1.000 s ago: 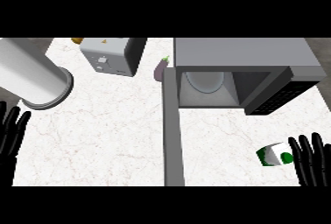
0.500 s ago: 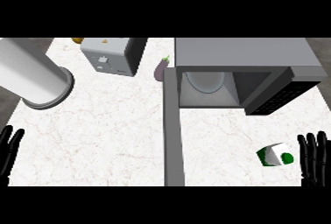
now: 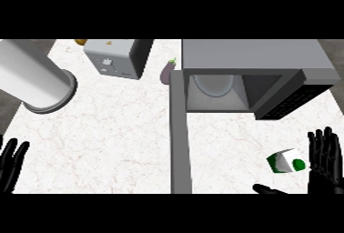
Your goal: Pick up the milk, place it into the microwave and close the microwave
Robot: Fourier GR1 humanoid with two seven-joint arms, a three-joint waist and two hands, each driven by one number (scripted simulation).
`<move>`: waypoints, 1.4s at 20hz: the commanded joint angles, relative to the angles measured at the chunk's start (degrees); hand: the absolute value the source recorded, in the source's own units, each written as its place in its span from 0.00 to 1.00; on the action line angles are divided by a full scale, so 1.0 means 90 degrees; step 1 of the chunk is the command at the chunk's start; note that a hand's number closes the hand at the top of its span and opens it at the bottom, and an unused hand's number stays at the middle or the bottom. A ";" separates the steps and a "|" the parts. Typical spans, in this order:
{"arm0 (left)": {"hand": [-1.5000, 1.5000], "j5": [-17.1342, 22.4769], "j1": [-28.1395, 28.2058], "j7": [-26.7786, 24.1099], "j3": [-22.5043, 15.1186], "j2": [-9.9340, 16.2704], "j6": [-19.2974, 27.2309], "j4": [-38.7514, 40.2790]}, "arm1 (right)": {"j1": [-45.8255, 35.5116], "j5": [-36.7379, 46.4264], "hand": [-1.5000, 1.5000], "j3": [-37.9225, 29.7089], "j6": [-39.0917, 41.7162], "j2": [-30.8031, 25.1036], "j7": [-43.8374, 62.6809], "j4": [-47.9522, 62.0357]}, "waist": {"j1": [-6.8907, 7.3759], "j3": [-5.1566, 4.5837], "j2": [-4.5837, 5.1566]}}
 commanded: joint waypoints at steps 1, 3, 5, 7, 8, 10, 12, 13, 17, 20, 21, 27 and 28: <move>0.00 0.0365 -0.0485 0.0224 0.0497 0.0283 -0.0058 0.0278 | -0.0111 -0.0071 0.00 -0.0335 0.0029 -0.0036 -0.0530 0.0716 | -0.0022 0.0001 0.0005; 0.00 0.0241 -0.0069 -0.0266 0.0478 0.0135 -0.0287 0.0387 | -0.0022 -0.0083 0.00 -0.0539 0.0026 -0.0101 -0.0687 0.0956 | -0.0010 0.0000 0.0001; 0.00 -0.0189 0.0391 -0.0687 0.0126 -0.0121 -0.0306 0.0187 | -0.0216 -0.0155 0.00 -0.0794 0.0146 -0.0322 -0.0766 0.1158 | 0.0003 0.0001 -0.0001; 0.00 -0.0133 0.0354 -0.0416 -0.0004 -0.0124 -0.0153 0.0055 | -0.0198 -0.0304 0.00 -0.1068 0.0205 -0.0457 -0.0744 0.1259 | -0.0006 0.0001 0.0000; 0.00 0.0060 0.0657 -0.0203 0.0050 -0.0125 -0.0232 -0.0352 | -0.0146 -0.0188 0.00 -0.0994 0.0124 -0.0323 -0.0969 0.1393 | 0.0005 0.0001 -0.0003; 0.00 -0.0118 0.0534 -0.0160 -0.0199 -0.0127 -0.0106 -0.0281 | -0.0122 -0.0307 0.00 -0.1210 0.0354 -0.0421 -0.1593 0.2070 | -0.0005 0.0003 0.0001; 0.00 -0.0029 0.0831 -0.0201 -0.0268 -0.0127 -0.0069 -0.0555 | -0.0555 -0.0239 0.00 -0.1237 0.0268 -0.0512 -0.1235 0.2152 | 0.0012 0.0001 -0.0001; 0.00 0.0200 0.0752 -0.0199 0.0140 -0.0119 -0.0341 -0.0488 | -0.0445 -0.0431 0.00 -0.1405 0.0585 -0.0624 -0.1696 0.2604 | 0.0010 0.0002 -0.0001; 0.00 0.0351 0.0067 -0.0225 0.0393 0.0076 -0.0225 0.0198 | -0.1086 -0.0442 0.00 -0.1694 0.0728 -0.1022 -0.1664 0.3459 | 0.0003 0.0002 0.0008; 0.00 0.0068 0.0594 -0.0480 0.0084 -0.0114 -0.0419 -0.0074 | -0.1408 -0.0148 0.00 -0.1534 0.0677 -0.0948 -0.1996 0.4269 | 0.0030 0.0003 0.0005; 0.00 0.0065 0.0518 -0.0143 -0.0059 -0.0126 -0.0112 -0.0340 | -0.1236 -0.0389 0.00 -0.1738 0.1002 -0.1120 -0.2209 0.4375 | 0.0012 0.0003 0.0004; 0.00 0.0059 0.0684 -0.0834 0.0214 -0.0127 -0.0591 0.0372 | -0.1464 -0.0092 0.00 -0.1726 0.0782 -0.1238 -0.2199 0.4854 | 0.0014 0.0000 0.0002; 0.00 0.0171 0.0444 -0.0494 0.0340 -0.0092 -0.0550 0.0160 | -0.1648 -0.0072 0.00 -0.1728 0.0692 -0.1149 -0.2298 0.5218 | 0.0010 0.0001 0.0004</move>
